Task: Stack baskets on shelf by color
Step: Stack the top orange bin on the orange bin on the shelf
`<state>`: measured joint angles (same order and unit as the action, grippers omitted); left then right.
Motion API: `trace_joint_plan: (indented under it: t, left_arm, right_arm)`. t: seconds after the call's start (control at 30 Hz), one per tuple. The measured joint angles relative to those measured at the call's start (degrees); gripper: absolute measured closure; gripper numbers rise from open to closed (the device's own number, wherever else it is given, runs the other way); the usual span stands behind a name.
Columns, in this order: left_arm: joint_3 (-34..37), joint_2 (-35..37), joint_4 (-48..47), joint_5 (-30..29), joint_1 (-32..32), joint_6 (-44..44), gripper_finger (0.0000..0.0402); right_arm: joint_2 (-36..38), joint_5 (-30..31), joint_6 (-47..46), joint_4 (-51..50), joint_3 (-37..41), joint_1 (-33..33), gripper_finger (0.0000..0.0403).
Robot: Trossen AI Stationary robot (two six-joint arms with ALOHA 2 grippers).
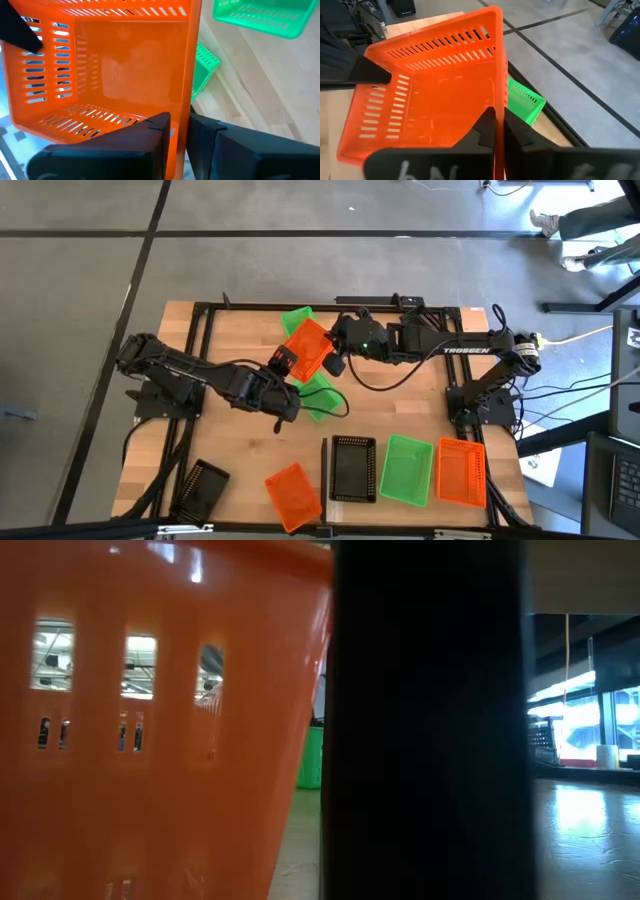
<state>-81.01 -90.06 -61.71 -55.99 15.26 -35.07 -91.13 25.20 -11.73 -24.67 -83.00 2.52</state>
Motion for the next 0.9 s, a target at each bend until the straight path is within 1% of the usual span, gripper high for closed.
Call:
trace_joint_plan:
  t: [0.13,0.23,0.4,0.53,0.63,0.83,0.9]
  left_arm:
    - [0.0,0.0,0.02,-0.41,-0.68,0.26,0.0348]
    - [0.0,0.0,0.02,-0.65,-0.89,-1.93,0.0347]
    - [0.0,0.11,0.69,0.18,0.69,-1.23,0.0353]
    - [-0.07,1.48,1.02,6.34,1.72,-0.76,0.0358]
    - [-0.08,2.27,1.29,11.85,1.74,1.8,0.0365]
    - [-0.13,2.99,1.45,18.77,0.56,6.71,0.0377]
    - [-0.09,2.89,1.53,19.87,-0.19,9.29,0.0379]
  right_arm:
    - [0.0,-0.03,-0.2,0.0,0.0,-0.02,0.0399]
    - [0.0,-0.04,-1.38,-0.02,0.0,0.0,0.0398]
    - [0.0,1.33,-1.54,-0.51,0.0,-0.09,0.04]
    - [0.0,1.2,-1.45,-0.58,0.0,-0.2,0.0401]
    - [0.0,0.68,-1.34,-0.6,0.0,-0.24,0.0401]
    - [0.0,1.02,-1.08,-0.84,0.0,-0.24,0.0401]
    - [-0.02,1.33,-1.05,-1.2,0.0,-0.23,0.0401]
